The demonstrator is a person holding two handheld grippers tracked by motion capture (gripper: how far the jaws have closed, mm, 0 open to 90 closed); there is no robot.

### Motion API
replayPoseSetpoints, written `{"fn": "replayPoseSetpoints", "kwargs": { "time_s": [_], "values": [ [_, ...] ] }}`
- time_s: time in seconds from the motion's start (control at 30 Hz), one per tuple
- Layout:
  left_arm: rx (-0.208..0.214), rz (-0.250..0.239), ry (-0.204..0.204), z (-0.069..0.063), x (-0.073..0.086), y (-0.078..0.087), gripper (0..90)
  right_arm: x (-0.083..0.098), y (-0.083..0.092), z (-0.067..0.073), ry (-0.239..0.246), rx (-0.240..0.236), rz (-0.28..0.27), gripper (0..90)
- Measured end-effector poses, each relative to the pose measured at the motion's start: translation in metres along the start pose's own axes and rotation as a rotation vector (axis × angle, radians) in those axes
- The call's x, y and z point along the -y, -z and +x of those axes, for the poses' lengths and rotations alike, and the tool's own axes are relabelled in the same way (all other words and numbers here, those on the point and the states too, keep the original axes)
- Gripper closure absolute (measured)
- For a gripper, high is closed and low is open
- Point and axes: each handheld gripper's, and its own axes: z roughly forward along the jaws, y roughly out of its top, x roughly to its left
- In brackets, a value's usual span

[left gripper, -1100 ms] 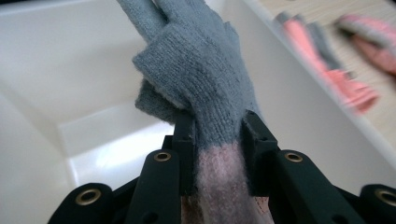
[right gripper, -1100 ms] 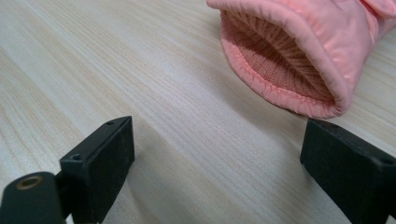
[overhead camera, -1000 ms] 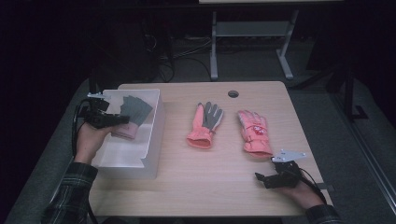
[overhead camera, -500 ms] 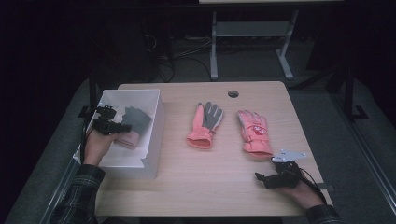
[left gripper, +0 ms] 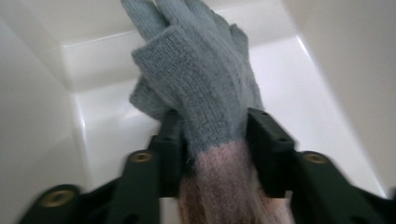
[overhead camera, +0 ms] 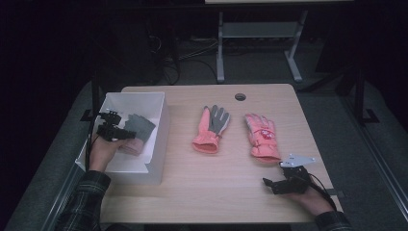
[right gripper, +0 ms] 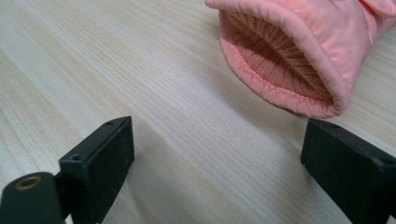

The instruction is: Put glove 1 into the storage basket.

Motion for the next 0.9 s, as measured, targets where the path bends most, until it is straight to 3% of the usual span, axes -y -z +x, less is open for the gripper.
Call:
{"fn": "replayPoseSetpoints", "kwargs": {
  "time_s": [0.1,0.17,0.23,0.43,0.57,0.73,0.9],
  "values": [
    [-0.032,-0.019,-0.002,-0.005,-0.003,0.003,32.5,0.000,0.000,0.000,-0.001,0.000,-0.002,9.2],
    [-0.063,-0.028,-0.024,-0.008,-0.007,0.008,26.2,0.000,0.000,0.000,-0.003,0.000,-0.001,9.2],
    [-0.061,-0.065,-0.034,-0.011,-0.011,0.016,23.3,0.000,0.000,0.000,-0.003,0.000,-0.001,9.1],
    [0.062,-0.196,-0.067,-0.023,-0.028,0.050,19.5,0.000,0.000,0.000,-0.003,0.000,-0.001,8.9],
    [0.150,-0.251,-0.118,-0.042,-0.040,0.070,17.0,0.000,0.000,0.000,-0.002,0.001,-0.001,8.9],
    [0.243,-0.280,-0.214,-0.081,-0.053,0.084,15.8,0.000,0.000,0.000,-0.003,0.004,0.002,7.7],
    [0.332,-0.277,-0.300,-0.130,-0.058,0.082,14.7,0.000,-0.001,-0.001,-0.012,0.014,0.009,4.6]
  ]
}}
